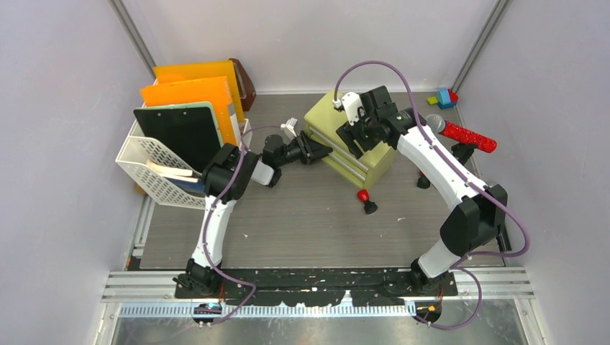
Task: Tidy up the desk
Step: Open the drawer in the storage box.
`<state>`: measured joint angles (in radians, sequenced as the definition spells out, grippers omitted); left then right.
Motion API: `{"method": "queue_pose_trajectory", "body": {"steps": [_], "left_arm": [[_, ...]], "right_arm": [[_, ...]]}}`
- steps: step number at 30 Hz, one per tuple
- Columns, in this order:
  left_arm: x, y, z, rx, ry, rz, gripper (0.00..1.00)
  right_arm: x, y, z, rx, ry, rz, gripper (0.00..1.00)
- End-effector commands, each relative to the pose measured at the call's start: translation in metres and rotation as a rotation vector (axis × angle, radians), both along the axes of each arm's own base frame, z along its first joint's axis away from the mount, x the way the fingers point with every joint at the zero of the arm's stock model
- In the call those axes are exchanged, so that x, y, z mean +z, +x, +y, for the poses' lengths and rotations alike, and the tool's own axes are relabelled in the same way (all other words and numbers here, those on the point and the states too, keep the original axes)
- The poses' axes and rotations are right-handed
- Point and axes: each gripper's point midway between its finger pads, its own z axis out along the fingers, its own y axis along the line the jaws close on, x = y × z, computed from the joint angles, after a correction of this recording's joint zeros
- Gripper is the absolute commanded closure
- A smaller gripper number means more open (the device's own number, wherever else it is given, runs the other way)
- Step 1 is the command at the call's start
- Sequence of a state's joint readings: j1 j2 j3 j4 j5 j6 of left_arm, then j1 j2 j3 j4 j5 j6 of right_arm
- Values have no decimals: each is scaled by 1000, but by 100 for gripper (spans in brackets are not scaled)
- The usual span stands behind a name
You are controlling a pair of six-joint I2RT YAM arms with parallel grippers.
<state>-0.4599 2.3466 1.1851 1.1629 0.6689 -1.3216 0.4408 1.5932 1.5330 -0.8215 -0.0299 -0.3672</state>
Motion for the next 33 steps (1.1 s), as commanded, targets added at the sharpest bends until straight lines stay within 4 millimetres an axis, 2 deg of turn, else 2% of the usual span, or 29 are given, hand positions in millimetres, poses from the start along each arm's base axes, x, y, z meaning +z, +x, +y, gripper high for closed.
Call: {"method": "queue_pose_trajectory", "body": {"steps": [1,3,7,8,17,23,28,33], "left_arm": [[15,4,-8,2,-46,-62,70],[17,4,-8,-1,-53,-57,77],[21,-1,-7,-10,-68,-49,99],[22,-3,-6,-13,-71,-46,100],[31,-33,6,-51,-58,-34,100],[33,-42,25,-49,-21,-38,100],[24,-53,37,-60,26,-20,100],[15,-71,45,-71,82,-17,93]], "right_arm": [[0,6,2,0,15,-19,27],[-3,5,2,1,14,-13,27],[-8,4,-1,-4,3,-6,27],[-9,4,-1,-5,-2,-5,27],[-19,5,-10,-26,-23,12,28],[-24,3,-13,-26,-26,22,28],[-28,0,-14,-25,-30,35,28],[-28,-1,-16,-24,-33,33,28]]}}
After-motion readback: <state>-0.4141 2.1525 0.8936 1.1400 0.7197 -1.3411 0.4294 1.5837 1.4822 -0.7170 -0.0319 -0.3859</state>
